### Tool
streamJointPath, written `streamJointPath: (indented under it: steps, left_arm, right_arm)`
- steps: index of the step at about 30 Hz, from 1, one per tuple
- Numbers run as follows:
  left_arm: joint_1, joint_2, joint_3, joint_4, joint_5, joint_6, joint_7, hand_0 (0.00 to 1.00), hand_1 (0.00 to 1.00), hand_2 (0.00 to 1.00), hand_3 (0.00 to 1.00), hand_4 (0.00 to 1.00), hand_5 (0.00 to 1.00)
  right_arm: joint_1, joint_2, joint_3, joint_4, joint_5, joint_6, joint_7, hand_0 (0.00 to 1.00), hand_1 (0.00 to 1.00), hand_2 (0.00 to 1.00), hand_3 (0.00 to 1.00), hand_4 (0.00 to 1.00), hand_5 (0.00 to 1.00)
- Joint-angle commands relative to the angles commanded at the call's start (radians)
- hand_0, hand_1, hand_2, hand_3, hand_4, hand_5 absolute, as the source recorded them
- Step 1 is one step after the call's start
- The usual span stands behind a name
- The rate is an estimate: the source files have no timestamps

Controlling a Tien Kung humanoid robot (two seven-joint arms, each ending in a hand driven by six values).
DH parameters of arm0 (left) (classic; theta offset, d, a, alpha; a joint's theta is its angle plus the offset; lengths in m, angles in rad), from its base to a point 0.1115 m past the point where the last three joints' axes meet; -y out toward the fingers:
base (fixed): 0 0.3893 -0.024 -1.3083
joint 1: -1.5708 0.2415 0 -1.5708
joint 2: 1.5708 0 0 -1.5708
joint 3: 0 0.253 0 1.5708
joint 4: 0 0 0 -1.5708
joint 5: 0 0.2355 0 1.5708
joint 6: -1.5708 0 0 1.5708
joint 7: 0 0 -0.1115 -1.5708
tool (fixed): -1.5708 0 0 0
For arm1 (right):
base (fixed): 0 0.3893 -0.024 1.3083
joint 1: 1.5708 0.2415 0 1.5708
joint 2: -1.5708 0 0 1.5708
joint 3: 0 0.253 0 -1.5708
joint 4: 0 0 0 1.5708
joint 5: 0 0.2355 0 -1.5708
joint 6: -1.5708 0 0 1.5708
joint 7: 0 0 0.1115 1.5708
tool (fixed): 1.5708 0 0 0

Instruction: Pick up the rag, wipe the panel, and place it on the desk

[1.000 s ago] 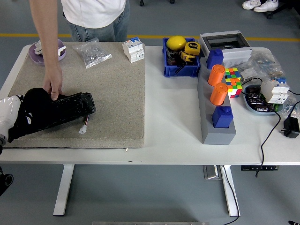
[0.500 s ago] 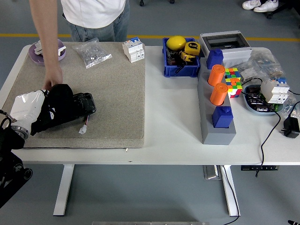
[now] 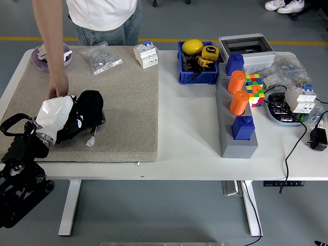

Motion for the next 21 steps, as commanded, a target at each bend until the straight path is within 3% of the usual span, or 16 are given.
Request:
streamJointPath:
  steps: [5, 11, 21]
  left_arm:
    - [-0.016, -0.019, 0.008, 0.001, 0.009, -0.005, 0.006, 0.198, 0.133, 0.559, 0.473, 0.049, 0.002]
    - [-0.018, -0.024, 0.008, 0.009, 0.012, -0.008, 0.012, 0.198, 0.133, 0.56, 0.473, 0.052, 0.002]
    - [0.023, 0.007, -0.032, 0.003, 0.023, -0.005, 0.009, 0.198, 0.133, 0.56, 0.473, 0.049, 0.002]
  right_arm:
    - [0.0, -0.001, -0.003, 0.0, 0.001, 0.0, 0.0, 0.736, 0.453, 0.708, 0.707, 0.998, 0.612]
    - [0.0, -0.001, -0.004, 0.001, 0.002, 0.0, 0.0, 0.738, 0.452, 0.707, 0.706, 0.998, 0.611]
    - [-0.002, -0.002, -0.003, 0.001, 0.001, 0.001, 0.0, 0.736, 0.451, 0.708, 0.704, 0.998, 0.612]
